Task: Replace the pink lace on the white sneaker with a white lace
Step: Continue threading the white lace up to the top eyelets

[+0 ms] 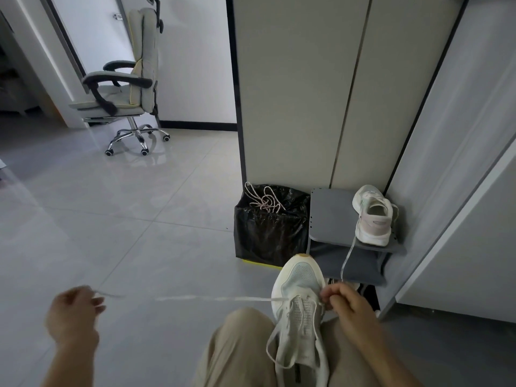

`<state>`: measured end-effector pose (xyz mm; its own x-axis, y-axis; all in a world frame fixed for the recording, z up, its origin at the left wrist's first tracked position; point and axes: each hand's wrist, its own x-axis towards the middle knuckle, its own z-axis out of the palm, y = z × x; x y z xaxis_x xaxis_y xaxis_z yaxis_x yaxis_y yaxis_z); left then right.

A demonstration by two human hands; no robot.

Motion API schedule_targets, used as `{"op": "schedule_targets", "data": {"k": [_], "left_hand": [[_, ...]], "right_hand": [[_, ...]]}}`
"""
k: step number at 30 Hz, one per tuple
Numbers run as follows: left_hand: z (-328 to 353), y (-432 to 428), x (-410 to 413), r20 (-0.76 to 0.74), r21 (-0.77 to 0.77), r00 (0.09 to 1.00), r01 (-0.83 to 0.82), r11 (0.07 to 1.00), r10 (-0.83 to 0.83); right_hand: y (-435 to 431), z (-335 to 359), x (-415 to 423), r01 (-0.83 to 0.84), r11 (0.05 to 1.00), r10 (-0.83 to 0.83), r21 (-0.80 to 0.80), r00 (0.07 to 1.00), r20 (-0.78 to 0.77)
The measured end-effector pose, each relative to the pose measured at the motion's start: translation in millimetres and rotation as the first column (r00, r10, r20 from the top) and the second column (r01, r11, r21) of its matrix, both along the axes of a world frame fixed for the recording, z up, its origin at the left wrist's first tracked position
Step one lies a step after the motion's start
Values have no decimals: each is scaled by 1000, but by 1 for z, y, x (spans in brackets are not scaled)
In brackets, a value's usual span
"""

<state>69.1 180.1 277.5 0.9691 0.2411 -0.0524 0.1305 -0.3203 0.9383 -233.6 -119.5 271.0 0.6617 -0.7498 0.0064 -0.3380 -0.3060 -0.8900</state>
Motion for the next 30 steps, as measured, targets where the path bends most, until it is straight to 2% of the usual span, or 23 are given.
{"op": "schedule_targets", "data": {"k": [1, 2, 4, 5, 6, 7, 8, 9, 11, 13, 16, 18, 19, 22, 24, 25, 26, 28, 30], "left_hand": [[7, -25, -21, 45, 47, 998, 44, 998, -46], [3, -48, -38, 122, 142, 979, 149, 979, -166], [-6, -93, -81, 139, 241, 859, 453, 858, -492], [-6, -114, -106, 91, 253, 750, 619, 744, -655], [-3, -134, -133, 49, 241, 600, 769, 593, -798], [1, -150, -154, -3, 300, 451, 852, 429, -893], [2, -163, -168, -52, 362, 347, 881, 306, -937], [3, -172, -175, -86, 405, 316, 877, 257, -945], [5, -180, -177, -193, 447, 332, 868, 219, -923], [9, -181, -170, -234, 377, 317, 901, 215, -919], [12, -168, -147, -190, 292, 247, 938, 186, -950], [20, -149, -119, -115, 311, 301, 916, 254, -947], [25, -136, -102, -63, 325, 367, 887, 329, -928], [36, -87, -53, 78, 329, 649, 700, 634, -757], [37, -58, -32, 70, 393, 760, 575, 718, -646], [32, -49, -27, 18, 446, 783, 550, 706, -622], [25, -46, -27, -57, 528, 789, 544, 652, -611], [14, -52, -44, -161, 697, 781, 523, 491, -604], [7, -78, -77, -101, 740, 730, 509, 439, -676]], "right_hand": [[0, 1, 0, 12, 999, -11, 30, 1000, -7], [1, 2, 1, 14, 999, -13, 37, 1000, -25], [3, 2, 2, -36, 999, 34, -15, 993, -114], [5, 2, 2, -60, 997, 54, -37, 987, -154], [6, 3, 2, -78, 996, 68, -49, 981, -181], [6, 3, 2, -88, 995, 76, -53, 977, -199], [5, 3, 1, -93, 994, 80, -51, 973, -215], [4, 4, 0, -99, 993, 84, -56, 970, -229], [4, 3, -3, -110, 991, 90, -70, 967, -239], [5, 1, -5, -114, 989, 89, -92, 967, -239], [6, 1, -7, -120, 988, 94, -97, 968, -234], [6, 1, -7, -108, 990, 88, -86, 973, -213], [6, 2, -7, -104, 991, 87, -78, 975, -205], [6, 1, -7, -95, 992, 77, -79, 976, -204], [6, 0, -6, -106, 989, 82, -98, 971, -224], [6, 0, -5, -115, 987, 87, -108, 968, -236], [6, 0, -5, -118, 986, 87, -118, 966, -242], [8, 0, -3, -113, 984, 76, -139, 967, -244], [9, 0, -2, -109, 983, 71, -148, 967, -243]]}}
